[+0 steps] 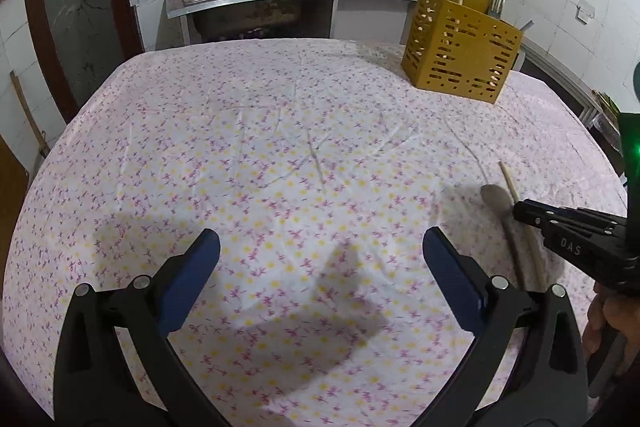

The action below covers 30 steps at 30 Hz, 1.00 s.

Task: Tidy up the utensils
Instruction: 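Close left tool on the spoon handle while right tool grasps the chopstick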

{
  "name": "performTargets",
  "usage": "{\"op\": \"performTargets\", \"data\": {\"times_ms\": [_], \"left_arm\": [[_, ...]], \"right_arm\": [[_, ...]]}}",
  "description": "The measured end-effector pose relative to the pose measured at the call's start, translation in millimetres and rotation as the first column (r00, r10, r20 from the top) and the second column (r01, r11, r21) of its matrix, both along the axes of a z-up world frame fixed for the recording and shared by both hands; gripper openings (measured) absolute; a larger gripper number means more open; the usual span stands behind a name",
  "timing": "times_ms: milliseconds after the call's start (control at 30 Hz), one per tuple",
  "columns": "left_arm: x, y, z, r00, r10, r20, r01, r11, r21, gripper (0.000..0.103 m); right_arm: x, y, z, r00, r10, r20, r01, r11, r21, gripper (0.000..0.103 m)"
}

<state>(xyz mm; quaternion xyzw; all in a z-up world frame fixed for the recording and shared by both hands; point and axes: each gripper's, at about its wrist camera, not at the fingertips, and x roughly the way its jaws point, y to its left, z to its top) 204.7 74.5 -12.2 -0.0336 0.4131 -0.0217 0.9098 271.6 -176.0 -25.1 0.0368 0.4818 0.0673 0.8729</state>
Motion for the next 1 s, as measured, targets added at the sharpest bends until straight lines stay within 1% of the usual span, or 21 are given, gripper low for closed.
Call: {"op": "performTargets", "data": {"times_ms": [100, 133, 267, 400, 533, 667, 733, 767, 800, 833, 867, 933, 1000], "left_arm": [[2, -13, 4, 1.000, -0.008, -0.007, 0.008, 1.000, 0.000, 0.098], [2, -17, 5, 1.000, -0.008, -0.013, 0.008, 1.000, -0.004, 0.098], [9, -35, 3, 0.998, -0.013, -0.053, 0.012, 1.000, -0.027, 0.098], [13, -64, 0, 0.996, -0.049, -0.078, 0.045, 0.998, -0.051, 0.098], [16, -96, -7, 0.993, -0.076, -0.094, 0.073, 0.997, -0.033, 0.098], [19, -121, -13, 0.992, -0.095, -0.086, 0.095, 0.995, -0.007, 0.097], [23, -130, -16, 0.992, -0.096, -0.086, 0.098, 0.995, 0.011, 0.090], [27, -133, -19, 0.990, -0.099, -0.098, 0.101, 0.995, 0.016, 0.080], [32, -137, -23, 0.986, -0.109, -0.124, 0.111, 0.994, 0.009, 0.068], [36, -140, -27, 0.981, -0.121, -0.152, 0.122, 0.993, -0.005, 0.062], [41, -143, -32, 0.976, -0.123, -0.179, 0.125, 0.992, 0.000, 0.058], [43, -150, -34, 0.977, -0.127, -0.174, 0.137, 0.989, 0.051, 0.059], [48, -153, -34, 0.974, -0.127, -0.190, 0.140, 0.989, 0.057, 0.059]], "right_arm": [[3, -12, 3, 1.000, -0.005, 0.015, 0.005, 1.000, 0.004, 0.006], [4, -19, 5, 1.000, -0.009, 0.017, 0.009, 1.000, 0.018, 0.006], [6, -47, 7, 0.999, -0.023, 0.033, 0.022, 0.999, 0.032, 0.006], [7, -74, 7, 0.998, -0.045, 0.048, 0.043, 0.998, 0.035, 0.006], [7, -99, 8, 0.996, -0.066, 0.053, 0.063, 0.997, 0.046, 0.006], [7, -112, 4, 0.996, -0.074, 0.055, 0.071, 0.996, 0.047, 0.006], [8, -117, 2, 0.995, -0.082, 0.053, 0.079, 0.995, 0.056, 0.006], [9, -118, 1, 0.995, -0.085, 0.051, 0.082, 0.995, 0.058, 0.006], [8, -119, 0, 0.995, -0.085, 0.050, 0.082, 0.995, 0.058, 0.006], [9, -119, 0, 0.995, -0.084, 0.049, 0.082, 0.995, 0.055, 0.006], [9, -120, -1, 0.995, -0.084, 0.049, 0.081, 0.995, 0.054, 0.006], [10, -120, -1, 0.995, -0.082, 0.050, 0.080, 0.995, 0.054, 0.006], [9, -119, 1, 0.996, -0.078, 0.052, 0.076, 0.996, 0.050, 0.006]]}}
